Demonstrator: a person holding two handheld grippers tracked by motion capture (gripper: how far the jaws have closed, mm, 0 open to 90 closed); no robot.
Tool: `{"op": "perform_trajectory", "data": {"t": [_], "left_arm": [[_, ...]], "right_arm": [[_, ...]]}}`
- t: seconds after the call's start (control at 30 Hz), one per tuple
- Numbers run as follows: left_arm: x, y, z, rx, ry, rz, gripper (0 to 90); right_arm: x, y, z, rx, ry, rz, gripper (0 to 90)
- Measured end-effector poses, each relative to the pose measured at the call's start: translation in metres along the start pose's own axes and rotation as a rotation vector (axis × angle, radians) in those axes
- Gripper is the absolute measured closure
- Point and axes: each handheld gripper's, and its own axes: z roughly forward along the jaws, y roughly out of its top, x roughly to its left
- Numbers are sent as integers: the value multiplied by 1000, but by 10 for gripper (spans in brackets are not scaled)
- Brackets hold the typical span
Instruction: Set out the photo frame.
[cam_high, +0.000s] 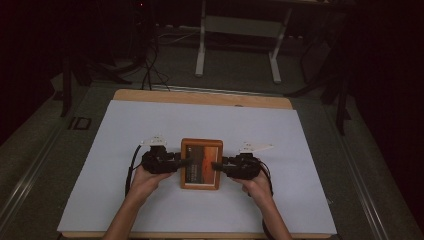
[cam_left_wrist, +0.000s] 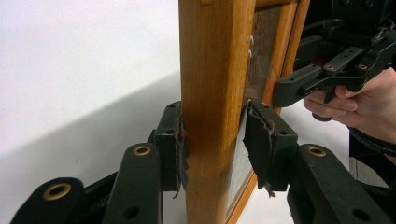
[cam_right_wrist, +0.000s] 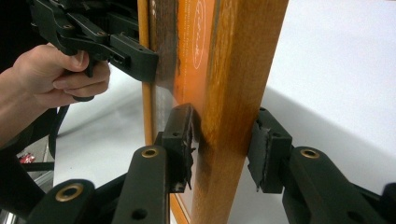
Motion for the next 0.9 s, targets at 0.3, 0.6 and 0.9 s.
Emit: {"op": "perform_trajectory", "data": {"t": [0.3,0.6,0.9], "left_arm": [[-2,-1,-1,1,1,-1,612],[-3,0,-1,6,2,-10,598],[-5,1,-7,-11,7,6,513]], "right_arm": [[0,0,1,-3,-13,-9,614],[1,1,1,2,-18,-5,606],[3,4,-6,-13,-24,-11,553]]}}
